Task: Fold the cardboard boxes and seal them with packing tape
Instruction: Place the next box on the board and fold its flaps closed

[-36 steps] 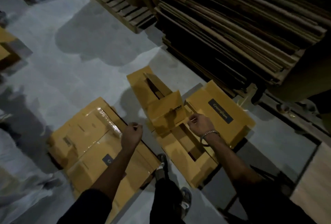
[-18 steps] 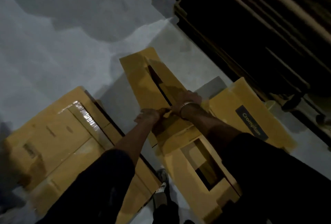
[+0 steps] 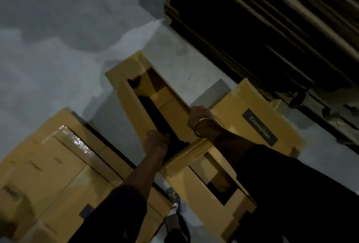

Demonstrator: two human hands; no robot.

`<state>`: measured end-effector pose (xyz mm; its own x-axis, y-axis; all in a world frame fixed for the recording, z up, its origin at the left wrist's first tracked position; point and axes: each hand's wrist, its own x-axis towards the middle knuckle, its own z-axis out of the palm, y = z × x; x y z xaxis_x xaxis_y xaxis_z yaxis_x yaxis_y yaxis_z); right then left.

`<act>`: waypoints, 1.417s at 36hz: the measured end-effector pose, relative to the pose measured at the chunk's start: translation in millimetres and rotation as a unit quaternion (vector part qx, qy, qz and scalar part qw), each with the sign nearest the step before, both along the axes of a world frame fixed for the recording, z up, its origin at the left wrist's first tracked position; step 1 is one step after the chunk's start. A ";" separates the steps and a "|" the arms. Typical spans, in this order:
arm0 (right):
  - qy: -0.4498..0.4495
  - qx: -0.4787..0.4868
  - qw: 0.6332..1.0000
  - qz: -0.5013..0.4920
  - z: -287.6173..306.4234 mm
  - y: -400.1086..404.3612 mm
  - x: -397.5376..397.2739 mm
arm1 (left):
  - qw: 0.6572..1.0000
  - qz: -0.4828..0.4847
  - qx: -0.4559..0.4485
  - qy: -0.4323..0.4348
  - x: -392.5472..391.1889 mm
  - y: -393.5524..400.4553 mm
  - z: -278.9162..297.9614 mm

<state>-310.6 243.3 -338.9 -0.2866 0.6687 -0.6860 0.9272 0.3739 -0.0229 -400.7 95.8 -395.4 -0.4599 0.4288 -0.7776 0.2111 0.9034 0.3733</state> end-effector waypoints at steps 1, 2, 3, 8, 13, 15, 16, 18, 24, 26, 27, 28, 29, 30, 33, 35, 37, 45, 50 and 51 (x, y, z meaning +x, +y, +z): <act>0.014 -0.015 1.000 -0.015 10.6 3.6 5.4 | 1.000 -0.006 -0.004 -0.001 -5.5 -1.1 13.2; 0.027 -0.023 0.999 -0.026 24.0 5.7 8.7 | 1.000 -0.011 -0.011 -0.002 -11.4 -4.2 22.6; 0.037 -0.030 0.998 -0.034 39.9 5.1 12.3 | 1.000 -0.011 -0.020 -0.008 -17.8 -10.1 36.1; 0.072 -0.050 0.994 -0.069 108.5 -6.1 44.2 | 0.999 -0.026 -0.012 0.031 -35.8 -53.4 85.4; 0.095 -0.034 0.988 -0.115 190.5 -25.3 90.0 | 0.995 0.006 0.064 0.070 -20.8 -89.4 185.7; 0.101 -0.025 0.988 -0.117 231.8 -41.1 113.5 | 0.994 0.021 0.087 0.065 -7.8 -105.3 227.3; 0.108 -0.022 0.986 -0.125 253.8 -51.1 127.0 | 0.993 0.029 0.098 0.060 0.0 -114.9 247.8; 0.127 -0.017 0.980 -0.154 296.9 -72.2 156.7 | 0.990 0.026 0.122 0.066 17.5 -133.2 285.1; 0.205 0.037 0.953 -0.221 383.2 -156.3 265.0 | 0.979 -0.021 0.171 0.110 89.2 -188.1 356.9; 0.228 0.064 0.936 -0.261 407.9 -188.9 301.1 | 0.966 -0.056 0.211 0.140 123.4 -197.9 379.5; 0.239 0.080 0.926 -0.280 419.1 -205.9 319.2 | 0.957 -0.071 0.234 0.159 142.3 -203.0 391.9; 0.247 0.100 0.917 -0.299 428.4 -222.1 338.7 | 0.948 -0.082 0.255 0.173 161.1 -210.0 403.4; 0.254 0.117 0.907 -0.314 438.9 -239.0 359.3 | 0.938 -0.093 0.278 0.185 180.3 -218.2 415.9; 0.261 0.132 0.900 -0.324 449.7 -255.6 380.4 | 0.929 -0.103 0.297 0.196 198.6 -227.0 428.5; 0.288 0.159 0.874 -0.359 483.8 -304.6 448.5 | 0.908 -0.119 0.338 0.215 250.3 -254.2 463.6; 0.293 0.170 0.858 -0.386 507.4 -337.7 493.8 | 0.899 -0.134 0.351 0.225 281.1 -269.4 484.6; 0.300 0.186 0.843 -0.405 529.4 -371.2 538.6 | 0.893 -0.151 0.355 0.231 312.9 -283.9 505.1; 0.266 0.272 0.789 -0.483 594.8 -491.7 688.6 | 0.855 -0.198 0.447 0.172 455.4 -331.3 576.9; 0.244 0.297 0.739 -0.554 599.9 -545.6 770.8 | 0.836 -0.237 0.480 0.124 534.2 -339.0 590.3; 0.240 0.301 0.729 -0.567 597.8 -554.4 784.8 | 0.833 -0.250 0.482 0.112 548.9 -338.3 588.9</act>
<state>474.2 -311.1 258.9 0.5729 0.8010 -0.1738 0.5875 -0.5492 -0.5943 148.2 -242.5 193.5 -0.1249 0.9850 0.1191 0.6330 -0.0133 0.7741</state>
